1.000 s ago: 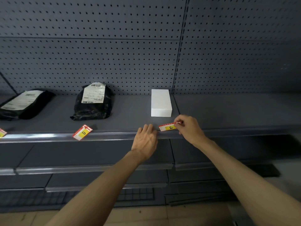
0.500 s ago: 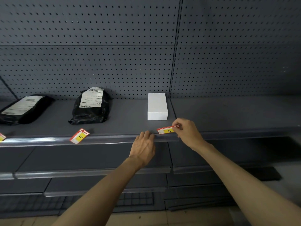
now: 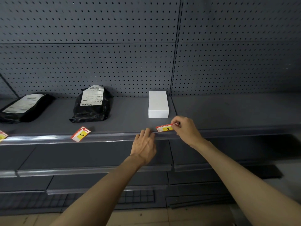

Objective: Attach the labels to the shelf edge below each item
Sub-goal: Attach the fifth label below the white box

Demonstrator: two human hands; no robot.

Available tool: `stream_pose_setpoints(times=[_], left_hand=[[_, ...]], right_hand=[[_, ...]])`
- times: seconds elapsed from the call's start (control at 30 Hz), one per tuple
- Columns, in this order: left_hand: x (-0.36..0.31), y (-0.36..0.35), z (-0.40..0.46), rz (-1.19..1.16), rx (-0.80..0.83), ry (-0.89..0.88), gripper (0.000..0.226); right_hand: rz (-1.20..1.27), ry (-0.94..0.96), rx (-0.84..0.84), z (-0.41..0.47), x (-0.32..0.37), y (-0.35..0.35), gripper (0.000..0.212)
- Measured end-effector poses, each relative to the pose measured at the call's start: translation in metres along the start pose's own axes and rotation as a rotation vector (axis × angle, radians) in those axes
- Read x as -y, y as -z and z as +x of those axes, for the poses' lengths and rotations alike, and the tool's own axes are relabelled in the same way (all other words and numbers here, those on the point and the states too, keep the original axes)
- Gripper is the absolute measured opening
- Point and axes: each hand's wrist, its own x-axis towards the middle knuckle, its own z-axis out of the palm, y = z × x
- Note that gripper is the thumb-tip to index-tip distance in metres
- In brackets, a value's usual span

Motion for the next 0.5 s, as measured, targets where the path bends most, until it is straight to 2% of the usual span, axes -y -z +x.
stream_pose_setpoints(times=[0.27,0.5], left_hand=[[0.009,-0.004,-0.010,0.038,0.028,-0.019,0.052],[0.003,-0.003,-0.011,0.039,-0.007,-0.023,0.048]], right_hand=[[0.004,0.009,-0.007,0.004,-0.001,0.000,0.004],[0.001,-0.003,0.003,0.001,-0.005,-0.005,0.003]])
